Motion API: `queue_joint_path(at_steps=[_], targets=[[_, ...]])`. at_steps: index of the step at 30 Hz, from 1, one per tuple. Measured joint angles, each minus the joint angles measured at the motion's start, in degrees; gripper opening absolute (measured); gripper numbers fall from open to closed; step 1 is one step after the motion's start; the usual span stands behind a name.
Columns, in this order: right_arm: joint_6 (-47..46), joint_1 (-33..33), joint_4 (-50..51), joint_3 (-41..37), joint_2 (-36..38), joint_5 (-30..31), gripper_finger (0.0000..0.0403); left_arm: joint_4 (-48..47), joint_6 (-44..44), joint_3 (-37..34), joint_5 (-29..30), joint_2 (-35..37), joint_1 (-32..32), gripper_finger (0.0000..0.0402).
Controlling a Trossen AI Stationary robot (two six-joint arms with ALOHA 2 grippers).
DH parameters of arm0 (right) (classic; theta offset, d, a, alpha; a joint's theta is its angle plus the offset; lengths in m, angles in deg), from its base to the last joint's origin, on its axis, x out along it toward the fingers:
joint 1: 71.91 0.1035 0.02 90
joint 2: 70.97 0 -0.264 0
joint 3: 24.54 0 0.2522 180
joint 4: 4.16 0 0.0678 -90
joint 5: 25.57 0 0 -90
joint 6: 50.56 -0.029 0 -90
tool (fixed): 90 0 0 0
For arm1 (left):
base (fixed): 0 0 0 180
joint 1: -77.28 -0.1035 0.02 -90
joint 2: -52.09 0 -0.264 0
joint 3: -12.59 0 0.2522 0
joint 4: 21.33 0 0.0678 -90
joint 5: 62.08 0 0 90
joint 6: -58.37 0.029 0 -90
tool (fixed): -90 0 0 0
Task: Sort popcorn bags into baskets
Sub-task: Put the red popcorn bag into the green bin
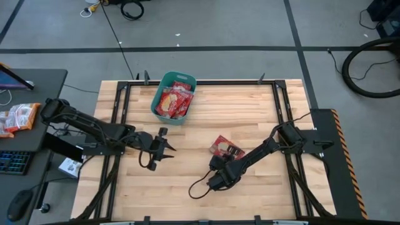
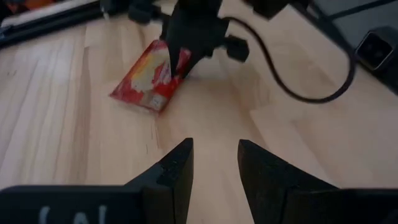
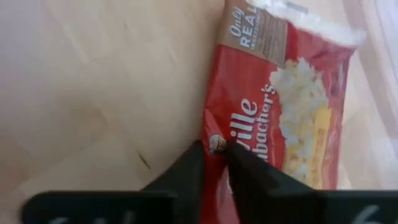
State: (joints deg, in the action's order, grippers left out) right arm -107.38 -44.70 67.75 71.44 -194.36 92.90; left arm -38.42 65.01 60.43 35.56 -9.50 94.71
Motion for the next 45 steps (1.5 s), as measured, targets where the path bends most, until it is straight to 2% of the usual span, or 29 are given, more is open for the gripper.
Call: queue_joint_path(at_steps=[3,5,8,14,18,25,29,40,45], targets=[[1.8,0.2,0.5,-0.1,0.0,-0.3,0.0031,-0.8,0.0,0.0,0.0,1.4,0.8,0.013],[3.1,0.3,1.6,0.1,0.3,-0.9,0.0011,-1.0,0.0,0.0,0.0,1.3,0.9,0.013],[4.4,0.6,3.3,1.3,0.9,-1.3,0.0011,-1.0,0.3,0.0,0.1,0.7,0.8,0.013],[10.4,1.0,3.3,4.9,3.6,-1.2,0.0005,1.9,7.2,0.0,0.3,-3.8,0.9,0.0138],[13.6,0.8,3.3,7.5,4.8,-0.9,0.0005,6.0,11.3,0.0,0.8,-8.3,0.9,0.0171],[22.4,0.7,-1.3,11.7,5.3,-1.9,0.0005,14.2,16.8,0.0,1.8,-13.7,0.8,0.0259],[25.3,0.3,-4.2,13.0,5.3,-1.7,0.0005,16.8,17.1,0.0,1.4,-15.8,0.7,0.0286],[32.8,-1.4,-14.0,14.4,5.3,0.1,0.0005,21.3,17.1,0.0,0.7,-19.9,0.8,0.0288],[33.1,-2.1,-16.9,14.4,5.4,0.6,0.0005,21.0,17.0,0.0,4.1,-19.9,0.8,0.0247]])
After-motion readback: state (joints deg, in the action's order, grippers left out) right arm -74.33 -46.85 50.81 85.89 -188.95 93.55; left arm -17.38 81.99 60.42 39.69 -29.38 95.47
